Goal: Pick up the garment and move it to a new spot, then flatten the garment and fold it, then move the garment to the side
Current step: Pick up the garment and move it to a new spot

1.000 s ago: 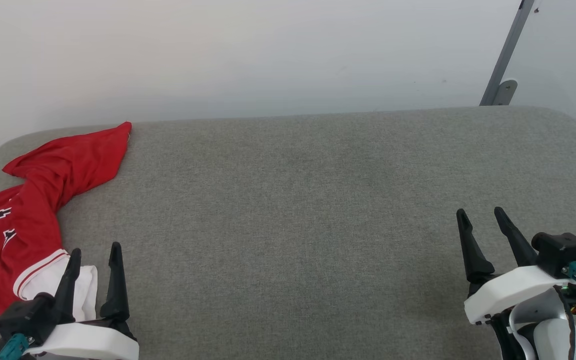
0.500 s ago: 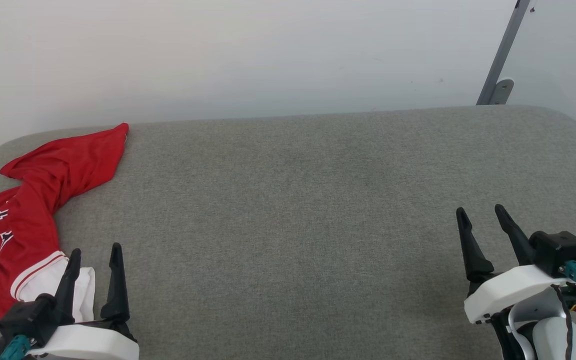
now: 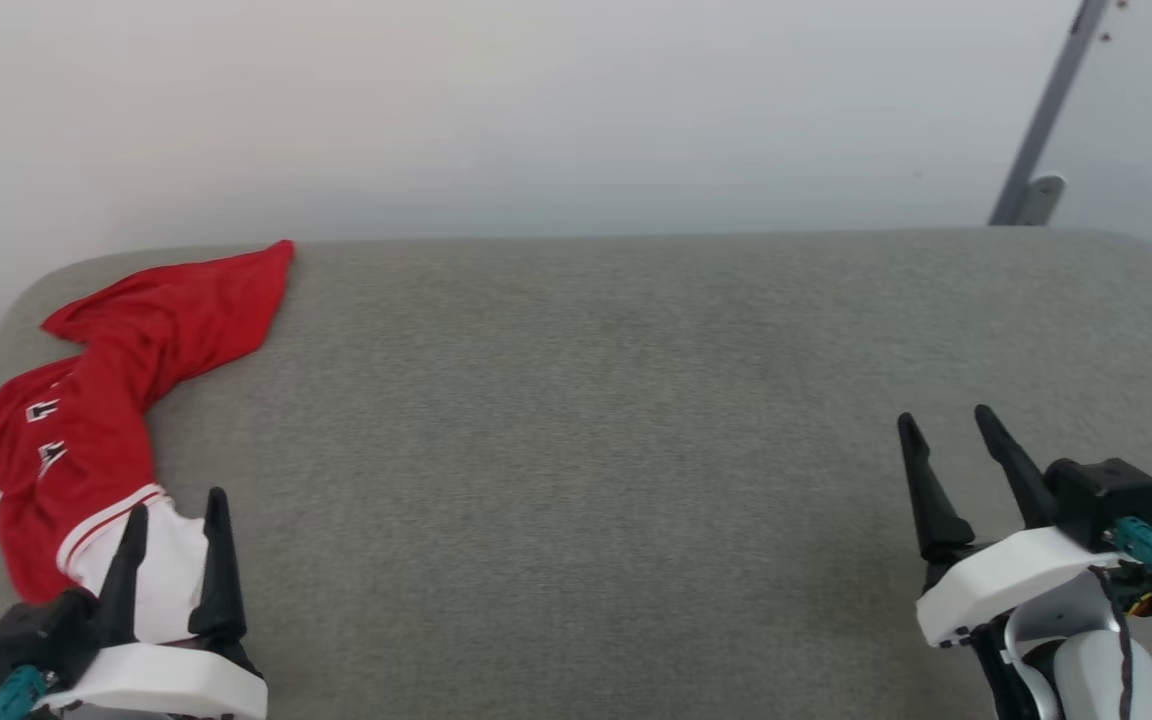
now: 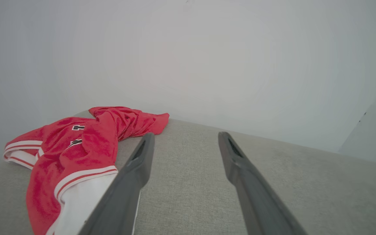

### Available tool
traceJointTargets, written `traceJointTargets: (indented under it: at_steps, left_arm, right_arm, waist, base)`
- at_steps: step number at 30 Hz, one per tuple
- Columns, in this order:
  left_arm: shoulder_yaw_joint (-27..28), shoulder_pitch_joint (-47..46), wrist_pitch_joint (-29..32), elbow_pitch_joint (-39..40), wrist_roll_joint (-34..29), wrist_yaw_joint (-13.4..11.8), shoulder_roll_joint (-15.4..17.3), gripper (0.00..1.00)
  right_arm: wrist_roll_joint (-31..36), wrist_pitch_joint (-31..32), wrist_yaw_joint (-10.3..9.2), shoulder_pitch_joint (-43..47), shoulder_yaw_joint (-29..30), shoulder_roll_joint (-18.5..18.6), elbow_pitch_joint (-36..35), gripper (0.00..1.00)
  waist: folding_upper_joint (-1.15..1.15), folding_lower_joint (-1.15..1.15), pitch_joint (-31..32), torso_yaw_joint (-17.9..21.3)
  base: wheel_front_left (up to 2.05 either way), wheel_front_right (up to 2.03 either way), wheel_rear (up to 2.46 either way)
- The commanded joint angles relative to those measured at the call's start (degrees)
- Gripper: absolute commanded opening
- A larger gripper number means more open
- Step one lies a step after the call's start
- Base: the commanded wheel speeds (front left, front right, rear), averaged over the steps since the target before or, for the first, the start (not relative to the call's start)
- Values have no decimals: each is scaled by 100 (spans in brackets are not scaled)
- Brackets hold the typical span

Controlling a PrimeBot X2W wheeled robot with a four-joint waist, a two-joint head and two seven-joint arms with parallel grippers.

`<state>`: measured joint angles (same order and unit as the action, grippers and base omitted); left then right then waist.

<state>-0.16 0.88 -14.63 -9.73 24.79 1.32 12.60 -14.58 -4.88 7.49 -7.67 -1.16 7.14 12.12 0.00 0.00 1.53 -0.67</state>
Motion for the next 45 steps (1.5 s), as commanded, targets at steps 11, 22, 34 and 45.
traceJointTargets:
  at_steps: [11,22,34,45]
  left_arm:
    - [216,29,125,34,174,-236,88,100]
    - [443,258,281,277,244,-469,231,100]
    - [438,294,443,474,337,-534,284,100]
    - [354,-609,601,145,577,-247,421,100]
  right_arm:
    - [-51,77,0,-137,-356,-30,92,100]
    - [-144,68,0,-220,-704,-78,224,100]
    - [-228,42,0,-328,-927,-116,333,100]
    - [-190,151,0,-481,-823,-18,157,100]
  waist:
    - [0,0,187,-790]
    - [0,0,331,-1657]
    - [0,0,320,-2273]
    - [0,0,-153,-2218]
  base:
    - [0,0,0]
    - [0,0,0]
    - [0,0,0]
    - [0,0,0]
